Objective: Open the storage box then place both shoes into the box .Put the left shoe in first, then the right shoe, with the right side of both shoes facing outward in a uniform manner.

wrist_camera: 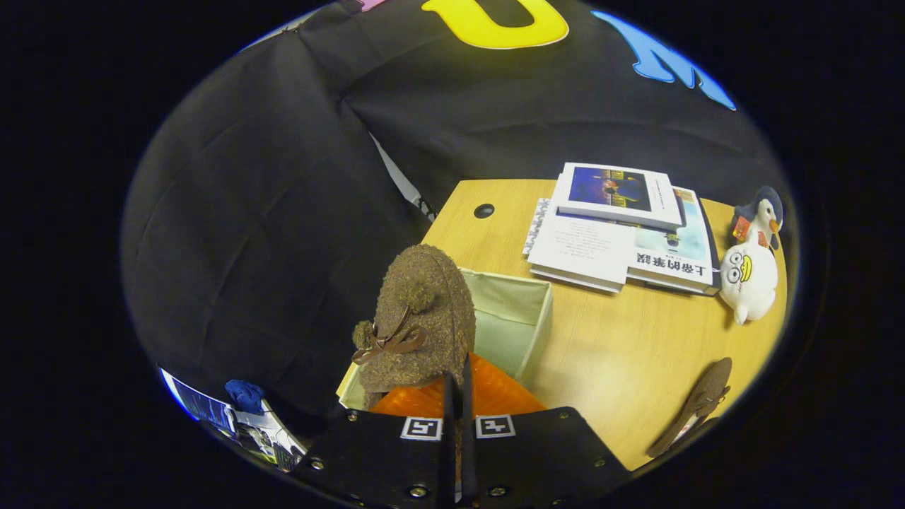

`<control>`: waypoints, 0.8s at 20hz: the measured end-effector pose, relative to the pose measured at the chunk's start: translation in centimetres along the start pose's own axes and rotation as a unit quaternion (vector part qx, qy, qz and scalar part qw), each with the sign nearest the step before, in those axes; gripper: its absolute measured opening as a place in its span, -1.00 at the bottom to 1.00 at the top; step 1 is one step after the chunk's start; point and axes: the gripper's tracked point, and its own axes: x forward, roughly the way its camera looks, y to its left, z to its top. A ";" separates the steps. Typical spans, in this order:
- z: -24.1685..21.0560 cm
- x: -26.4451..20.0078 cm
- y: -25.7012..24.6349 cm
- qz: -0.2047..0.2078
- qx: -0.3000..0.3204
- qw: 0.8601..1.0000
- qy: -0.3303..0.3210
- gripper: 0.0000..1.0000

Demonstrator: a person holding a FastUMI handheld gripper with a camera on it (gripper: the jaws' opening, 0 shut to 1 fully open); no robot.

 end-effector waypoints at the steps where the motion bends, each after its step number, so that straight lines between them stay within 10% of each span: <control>1: -0.3 0.6 0.3 -0.002 0.001 1.000 0.009 -0.94; 13: -3.0 6.9 0.4 -0.048 -0.007 0.997 0.064 -0.93; 16: -3.0 7.0 0.8 -0.033 0.010 0.997 0.063 -0.49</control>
